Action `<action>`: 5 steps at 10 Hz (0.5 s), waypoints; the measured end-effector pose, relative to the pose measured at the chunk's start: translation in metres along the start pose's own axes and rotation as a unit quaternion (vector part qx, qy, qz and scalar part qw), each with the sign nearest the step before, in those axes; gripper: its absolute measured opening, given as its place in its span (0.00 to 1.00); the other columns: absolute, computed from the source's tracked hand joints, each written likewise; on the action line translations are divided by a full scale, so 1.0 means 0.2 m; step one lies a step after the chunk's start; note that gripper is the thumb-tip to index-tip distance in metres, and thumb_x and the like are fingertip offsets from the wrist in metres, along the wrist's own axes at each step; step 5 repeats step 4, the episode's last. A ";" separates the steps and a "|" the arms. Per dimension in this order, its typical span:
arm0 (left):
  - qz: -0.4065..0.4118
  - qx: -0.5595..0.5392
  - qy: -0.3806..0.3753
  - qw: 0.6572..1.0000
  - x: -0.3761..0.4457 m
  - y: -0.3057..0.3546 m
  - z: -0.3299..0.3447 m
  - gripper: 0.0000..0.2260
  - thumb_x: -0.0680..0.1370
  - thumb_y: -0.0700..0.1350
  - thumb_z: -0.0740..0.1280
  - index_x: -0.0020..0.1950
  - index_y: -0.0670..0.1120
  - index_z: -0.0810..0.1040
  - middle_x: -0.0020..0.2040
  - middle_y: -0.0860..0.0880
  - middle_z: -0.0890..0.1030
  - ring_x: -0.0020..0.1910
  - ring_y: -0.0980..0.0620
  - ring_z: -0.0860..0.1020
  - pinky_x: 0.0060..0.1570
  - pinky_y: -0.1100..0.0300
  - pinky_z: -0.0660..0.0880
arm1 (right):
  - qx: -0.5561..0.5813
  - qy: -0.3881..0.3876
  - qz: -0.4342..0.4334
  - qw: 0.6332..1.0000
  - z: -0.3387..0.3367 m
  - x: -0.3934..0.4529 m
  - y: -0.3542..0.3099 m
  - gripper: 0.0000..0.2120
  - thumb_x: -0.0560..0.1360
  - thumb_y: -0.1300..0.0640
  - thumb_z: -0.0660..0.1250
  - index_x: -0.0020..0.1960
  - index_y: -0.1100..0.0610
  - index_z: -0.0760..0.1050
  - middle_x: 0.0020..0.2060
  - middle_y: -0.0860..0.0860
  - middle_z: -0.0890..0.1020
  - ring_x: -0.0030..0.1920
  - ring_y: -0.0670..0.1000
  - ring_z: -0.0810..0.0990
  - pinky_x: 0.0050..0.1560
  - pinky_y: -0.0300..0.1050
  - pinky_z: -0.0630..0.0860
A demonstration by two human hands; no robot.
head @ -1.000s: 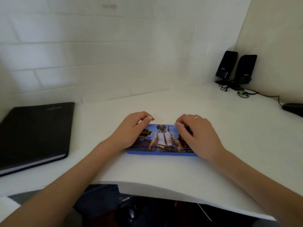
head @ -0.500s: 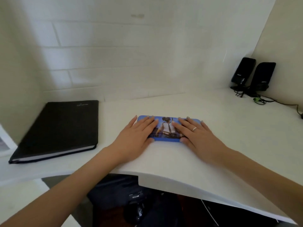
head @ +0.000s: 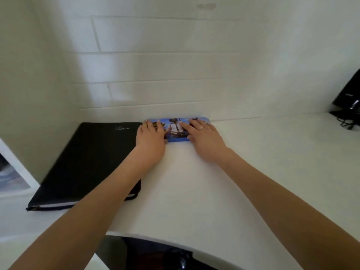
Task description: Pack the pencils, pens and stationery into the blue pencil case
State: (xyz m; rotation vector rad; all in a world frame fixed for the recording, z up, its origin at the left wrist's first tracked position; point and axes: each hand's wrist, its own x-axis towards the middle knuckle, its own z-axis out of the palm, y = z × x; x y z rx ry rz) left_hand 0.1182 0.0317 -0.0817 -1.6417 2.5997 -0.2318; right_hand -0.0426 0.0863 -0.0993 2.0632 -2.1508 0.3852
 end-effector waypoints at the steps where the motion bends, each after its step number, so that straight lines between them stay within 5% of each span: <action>1: 0.002 -0.019 0.001 1.000 0.06 -0.01 0.02 0.29 0.82 0.54 0.49 0.76 0.41 0.41 0.77 0.34 0.44 0.77 0.38 0.44 0.75 0.47 0.46 | 0.003 0.006 -0.002 1.000 0.03 0.06 0.04 0.23 0.81 0.53 0.52 0.75 0.45 0.54 0.75 0.51 0.60 0.76 0.54 0.55 0.73 0.48 0.49; 3: 0.002 -0.079 -0.008 0.997 0.07 -0.02 0.05 0.31 0.82 0.55 0.49 0.76 0.41 0.40 0.77 0.35 0.40 0.76 0.38 0.40 0.74 0.47 0.42 | 0.052 0.043 -0.017 0.998 0.06 0.06 0.06 0.25 0.80 0.56 0.54 0.75 0.46 0.54 0.76 0.50 0.58 0.77 0.51 0.49 0.74 0.48 0.42; 4: 0.032 -0.132 -0.068 0.988 0.10 -0.08 -0.05 0.27 0.82 0.53 0.48 0.77 0.41 0.46 0.76 0.33 0.46 0.76 0.36 0.47 0.75 0.46 0.45 | 0.298 -0.050 -0.021 0.953 -0.07 0.00 0.11 0.32 0.78 0.70 0.53 0.76 0.47 0.50 0.76 0.53 0.57 0.77 0.48 0.48 0.71 0.36 0.46; 5: 0.032 -0.132 -0.068 0.988 0.10 -0.08 -0.05 0.27 0.82 0.53 0.48 0.77 0.41 0.46 0.76 0.33 0.46 0.76 0.36 0.47 0.75 0.46 0.45 | 0.298 -0.050 -0.021 0.953 -0.07 0.00 0.11 0.32 0.78 0.70 0.53 0.76 0.47 0.50 0.76 0.53 0.57 0.77 0.48 0.48 0.71 0.36 0.46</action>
